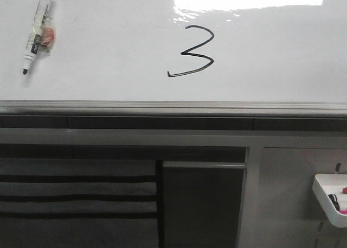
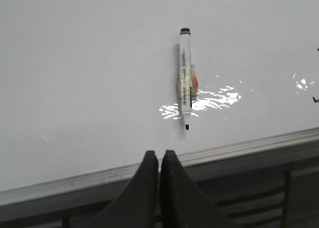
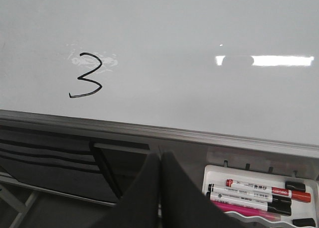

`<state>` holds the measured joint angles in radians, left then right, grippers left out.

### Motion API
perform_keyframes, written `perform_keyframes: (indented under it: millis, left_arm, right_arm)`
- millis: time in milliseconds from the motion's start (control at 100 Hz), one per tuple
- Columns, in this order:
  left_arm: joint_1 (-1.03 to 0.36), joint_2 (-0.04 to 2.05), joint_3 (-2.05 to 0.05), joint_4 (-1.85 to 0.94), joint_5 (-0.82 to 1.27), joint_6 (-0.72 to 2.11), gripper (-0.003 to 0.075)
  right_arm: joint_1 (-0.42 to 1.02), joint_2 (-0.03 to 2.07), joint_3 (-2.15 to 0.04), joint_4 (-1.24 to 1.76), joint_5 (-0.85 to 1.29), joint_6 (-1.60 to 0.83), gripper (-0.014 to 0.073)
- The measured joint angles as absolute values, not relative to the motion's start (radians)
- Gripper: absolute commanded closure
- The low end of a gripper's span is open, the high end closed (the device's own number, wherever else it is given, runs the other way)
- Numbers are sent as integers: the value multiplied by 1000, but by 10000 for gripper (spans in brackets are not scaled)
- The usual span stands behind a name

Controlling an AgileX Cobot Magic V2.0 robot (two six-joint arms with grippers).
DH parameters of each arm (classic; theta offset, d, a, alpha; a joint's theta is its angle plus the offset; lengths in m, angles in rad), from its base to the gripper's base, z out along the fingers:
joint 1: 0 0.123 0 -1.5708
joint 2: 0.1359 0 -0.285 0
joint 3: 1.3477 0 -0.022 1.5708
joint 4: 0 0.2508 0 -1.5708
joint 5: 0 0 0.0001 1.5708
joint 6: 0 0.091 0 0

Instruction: Write number 3 on whiteboard

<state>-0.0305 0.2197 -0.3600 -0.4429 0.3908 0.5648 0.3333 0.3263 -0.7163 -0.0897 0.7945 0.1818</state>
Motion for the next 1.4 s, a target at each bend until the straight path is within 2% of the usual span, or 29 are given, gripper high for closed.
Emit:
perform_keyframes:
  millis: [150,310,510,680,770,1400]
  left_arm:
    - [-31,69,-256,-440,334,563,738]
    - [-31,3,-172,-449,290,541,738]
    - [-41,-5,-92,-133,242,158,738]
    - [-44,-5,6,-63,50,86,738]
    - [-44,-5,7,-56,0,79,738]
    - [-44,-5,7,-54,0,72,738]
  right_arm:
    - [333,326,-716,-90,795,182,668]
    - [333,326,-716,-90,795,182,668]
    - [333,326,-716,-90,795,182,668]
    - [333,326,-716,-90,795,182,668]
    - [333,326,-716,-90,795,182,668]
    - [333,326,-716,-90,795,184,668]
